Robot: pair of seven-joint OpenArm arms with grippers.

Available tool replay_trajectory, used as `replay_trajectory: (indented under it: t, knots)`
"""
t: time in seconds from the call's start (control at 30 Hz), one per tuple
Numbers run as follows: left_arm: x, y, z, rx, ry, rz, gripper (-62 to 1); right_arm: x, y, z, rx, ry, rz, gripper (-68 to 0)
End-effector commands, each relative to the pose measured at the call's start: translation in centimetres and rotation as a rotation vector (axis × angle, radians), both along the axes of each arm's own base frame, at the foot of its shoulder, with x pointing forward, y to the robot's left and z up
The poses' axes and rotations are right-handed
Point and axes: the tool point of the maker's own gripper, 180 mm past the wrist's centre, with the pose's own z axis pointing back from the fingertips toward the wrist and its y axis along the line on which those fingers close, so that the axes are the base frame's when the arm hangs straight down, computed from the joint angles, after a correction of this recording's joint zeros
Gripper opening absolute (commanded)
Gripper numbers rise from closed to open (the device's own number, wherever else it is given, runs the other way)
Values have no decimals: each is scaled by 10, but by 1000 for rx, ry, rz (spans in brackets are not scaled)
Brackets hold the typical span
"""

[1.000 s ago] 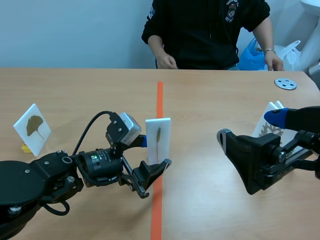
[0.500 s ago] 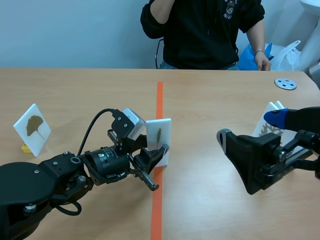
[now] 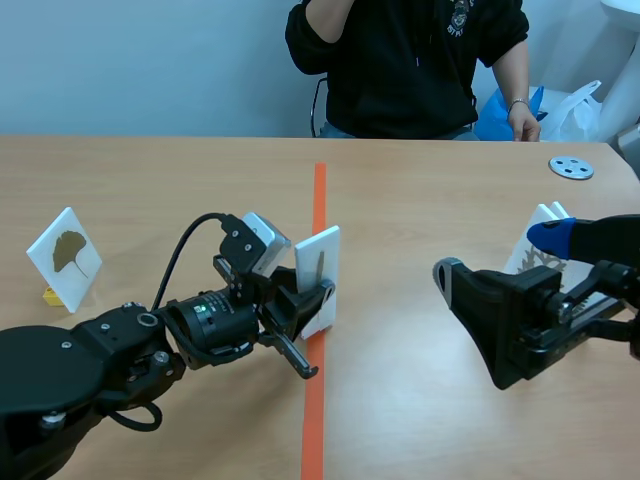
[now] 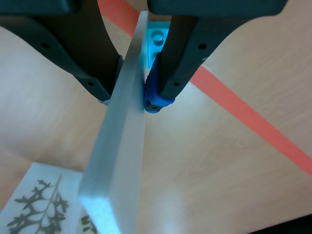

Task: Sort the leaf by its shape. The table is split by an orange tape line. A compound leaf with several leaflets goes to the left side, a simple leaf with one blade goes to the right side. Return to the home posture when a red brick is placed on the table.

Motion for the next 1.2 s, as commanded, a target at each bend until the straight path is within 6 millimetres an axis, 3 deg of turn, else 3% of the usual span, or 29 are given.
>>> replay_trajectory:
  t: [0.0, 0.2, 0.4, 0.77, 0.9, 1.03, 1.17]
  knots:
    - [5, -3, 29, -66, -64, 7, -542, 6, -2, 9, 10, -35, -4, 4]
    - [-3, 4, 38, -56, -37, 55, -544, 7, -2, 11, 11, -43, -4, 4]
    - [-2, 38, 42, -70, 11, 236, -543, 7, -2, 11, 11, -43, -4, 4]
    - [-6, 128, 41, -11, 25, 545, -543, 9, -2, 14, 12, -57, -3, 4]
    - [-7, 171, 39, -39, 49, 680, -543, 9, -2, 14, 12, -57, -3, 4]
    - [-4, 210, 47, -50, 25, 799, -543, 9, -2, 14, 12, -57, -4, 4]
    - [-3, 235, 54, -68, 7, 869, -543, 9, -2, 13, 11, -54, -3, 4]
